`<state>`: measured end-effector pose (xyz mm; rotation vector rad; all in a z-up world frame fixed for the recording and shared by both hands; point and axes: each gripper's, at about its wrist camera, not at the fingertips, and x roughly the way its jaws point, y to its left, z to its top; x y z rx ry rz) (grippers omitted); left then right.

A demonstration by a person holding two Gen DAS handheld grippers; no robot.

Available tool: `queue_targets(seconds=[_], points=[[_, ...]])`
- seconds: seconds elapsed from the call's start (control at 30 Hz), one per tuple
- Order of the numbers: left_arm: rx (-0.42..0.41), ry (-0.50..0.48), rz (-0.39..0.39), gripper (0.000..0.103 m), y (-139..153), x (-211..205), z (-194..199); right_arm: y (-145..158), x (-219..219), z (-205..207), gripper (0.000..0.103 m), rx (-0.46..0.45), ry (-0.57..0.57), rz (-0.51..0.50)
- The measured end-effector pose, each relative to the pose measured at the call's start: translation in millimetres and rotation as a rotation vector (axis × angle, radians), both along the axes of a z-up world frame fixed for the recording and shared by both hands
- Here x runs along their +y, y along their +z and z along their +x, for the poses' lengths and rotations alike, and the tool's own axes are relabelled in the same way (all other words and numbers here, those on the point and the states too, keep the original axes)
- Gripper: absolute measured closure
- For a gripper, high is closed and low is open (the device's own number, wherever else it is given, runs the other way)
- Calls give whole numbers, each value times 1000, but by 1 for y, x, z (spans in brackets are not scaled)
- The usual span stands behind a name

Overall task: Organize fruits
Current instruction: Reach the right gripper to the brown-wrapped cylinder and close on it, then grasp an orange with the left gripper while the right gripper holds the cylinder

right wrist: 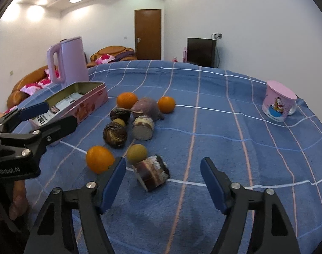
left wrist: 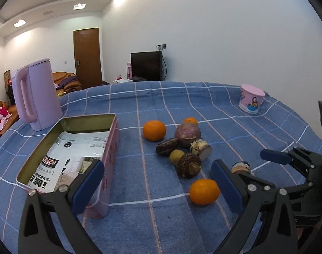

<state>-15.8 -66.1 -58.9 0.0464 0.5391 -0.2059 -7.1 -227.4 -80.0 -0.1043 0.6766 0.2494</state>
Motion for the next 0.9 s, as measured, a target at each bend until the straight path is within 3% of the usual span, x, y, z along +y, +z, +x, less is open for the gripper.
queue_targets(seconds=[0.23, 0.33, 0.6, 0.9], points=[[15, -38, 18, 0, -2, -4, 1, -10, 3, 13, 43, 95, 39, 2], [26, -48, 16, 0, -3, -4, 2, -12, 3, 16, 62, 115, 49, 19], [34, -79, 70, 0, -6, -15, 1, -3, -4, 7, 62, 50, 18, 47], [143, -157, 95, 0, -16, -27, 13, 3, -17, 6, 62, 6, -50, 52]])
